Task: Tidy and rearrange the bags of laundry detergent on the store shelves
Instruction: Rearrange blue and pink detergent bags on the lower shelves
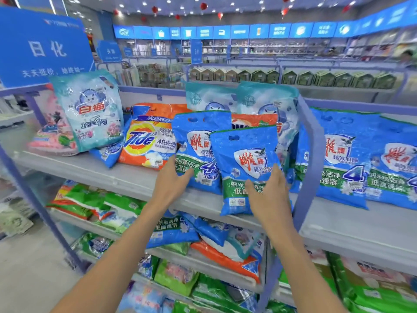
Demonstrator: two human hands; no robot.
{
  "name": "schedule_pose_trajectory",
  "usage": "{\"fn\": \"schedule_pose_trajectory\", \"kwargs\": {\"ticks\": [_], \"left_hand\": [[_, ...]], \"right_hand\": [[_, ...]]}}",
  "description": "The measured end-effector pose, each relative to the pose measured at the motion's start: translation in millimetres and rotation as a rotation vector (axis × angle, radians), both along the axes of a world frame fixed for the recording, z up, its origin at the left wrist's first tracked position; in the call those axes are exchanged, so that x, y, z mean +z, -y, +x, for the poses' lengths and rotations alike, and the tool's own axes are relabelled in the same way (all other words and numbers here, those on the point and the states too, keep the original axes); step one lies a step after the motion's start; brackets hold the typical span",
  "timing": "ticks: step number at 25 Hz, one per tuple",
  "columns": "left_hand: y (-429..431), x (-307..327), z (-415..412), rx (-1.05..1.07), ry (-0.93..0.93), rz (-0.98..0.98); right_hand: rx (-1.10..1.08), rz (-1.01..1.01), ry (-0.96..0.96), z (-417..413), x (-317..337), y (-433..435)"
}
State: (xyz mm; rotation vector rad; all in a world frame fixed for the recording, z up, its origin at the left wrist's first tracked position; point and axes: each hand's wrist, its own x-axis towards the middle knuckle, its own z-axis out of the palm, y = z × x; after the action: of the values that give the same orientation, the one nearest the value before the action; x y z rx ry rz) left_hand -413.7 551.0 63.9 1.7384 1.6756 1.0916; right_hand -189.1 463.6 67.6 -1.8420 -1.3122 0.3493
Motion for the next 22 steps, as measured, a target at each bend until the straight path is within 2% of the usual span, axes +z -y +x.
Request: {"fn": "schedule_pose_trajectory", "kwargs": {"ticks": [5,9,11,15,17,18,22], "left_hand": [[-51.2,0.2,-9.0,-0.012,-0.016,-0.07],[-78.8,7.2,-14.4,0.003,-0.022,-0.21],[-83.1,11.3,-15.2,-0.031,0.006,-0.268],[-84.0,11.1,-20.7,-0.131,0.48,-0.425],[-83.1,3.6,-22.2,-0.138,0.565,-0.348],[-82.0,2.0,-22.8,-0.136,0.581,-0.267],[-67.8,12.4,-28.4,-0.187,0.703,-0.088]], "right_hand": [[-0.223,-0.144,-0.091,0.8,-3.0,-23.9],[-0.335,-0.138,-0.11,2.3,-5.3,-35.8],[-0.377,-0.121,-0.214,6.5,-7.0,-39.1],[-0.25,-0.078,-0.545,10.3,-2.2,-33.8],[-0.152,-0.021,-0.716,5.1,6.6,-27.0],[-0.104,-0.023,-0.743,6.1,8.2,-25.7],[0.049,-0.055,-0.706,0.9,28.0,-18.9]]}}
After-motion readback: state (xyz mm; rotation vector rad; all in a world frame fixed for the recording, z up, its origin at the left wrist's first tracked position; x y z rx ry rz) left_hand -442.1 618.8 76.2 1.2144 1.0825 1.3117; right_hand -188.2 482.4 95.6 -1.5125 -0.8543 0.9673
